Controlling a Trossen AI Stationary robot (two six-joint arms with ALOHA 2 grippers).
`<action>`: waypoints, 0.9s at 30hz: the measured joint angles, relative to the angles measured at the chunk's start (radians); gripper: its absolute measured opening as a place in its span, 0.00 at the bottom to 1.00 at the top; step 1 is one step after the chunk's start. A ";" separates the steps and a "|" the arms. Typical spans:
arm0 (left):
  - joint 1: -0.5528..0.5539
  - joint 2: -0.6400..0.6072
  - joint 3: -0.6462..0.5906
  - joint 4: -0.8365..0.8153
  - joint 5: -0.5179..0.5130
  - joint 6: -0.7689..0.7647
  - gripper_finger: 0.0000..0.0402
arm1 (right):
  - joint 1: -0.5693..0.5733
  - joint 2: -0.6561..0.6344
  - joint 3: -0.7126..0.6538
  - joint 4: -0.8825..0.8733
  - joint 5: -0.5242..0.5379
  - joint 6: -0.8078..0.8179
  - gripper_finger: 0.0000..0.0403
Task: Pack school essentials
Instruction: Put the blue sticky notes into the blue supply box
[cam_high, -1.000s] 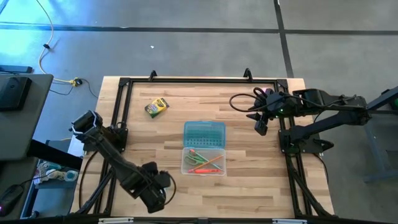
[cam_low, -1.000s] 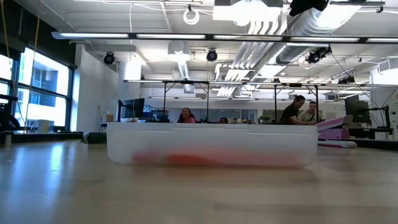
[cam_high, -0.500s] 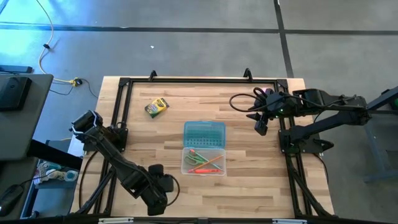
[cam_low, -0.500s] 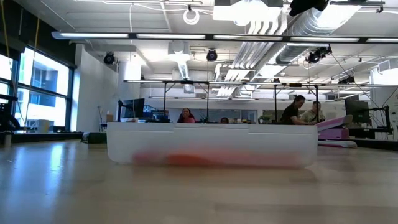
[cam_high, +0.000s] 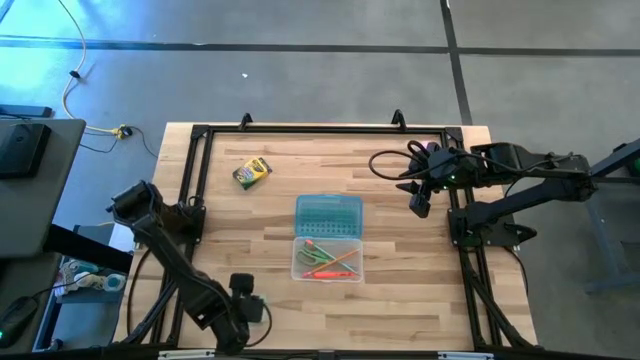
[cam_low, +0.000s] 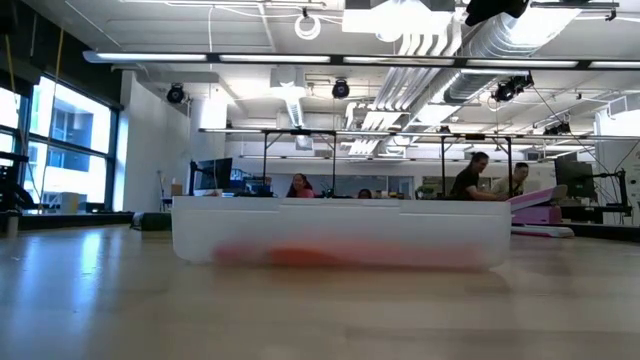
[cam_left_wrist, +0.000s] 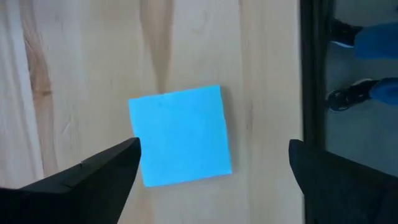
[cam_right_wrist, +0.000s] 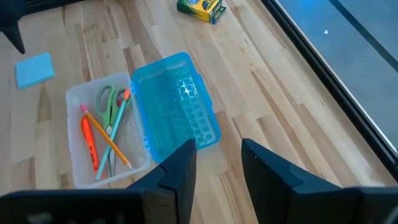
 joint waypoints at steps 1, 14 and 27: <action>-0.007 0.000 -0.016 0.014 -0.009 -0.002 0.98 | 0.000 0.000 0.000 0.000 0.000 0.000 0.29; -0.021 0.000 -0.168 0.175 -0.046 -0.054 1.00 | 0.000 0.000 0.000 0.000 0.000 0.000 0.29; 0.006 0.065 -0.179 0.230 -0.072 -0.093 1.00 | 0.000 0.000 0.000 0.000 0.000 0.000 0.29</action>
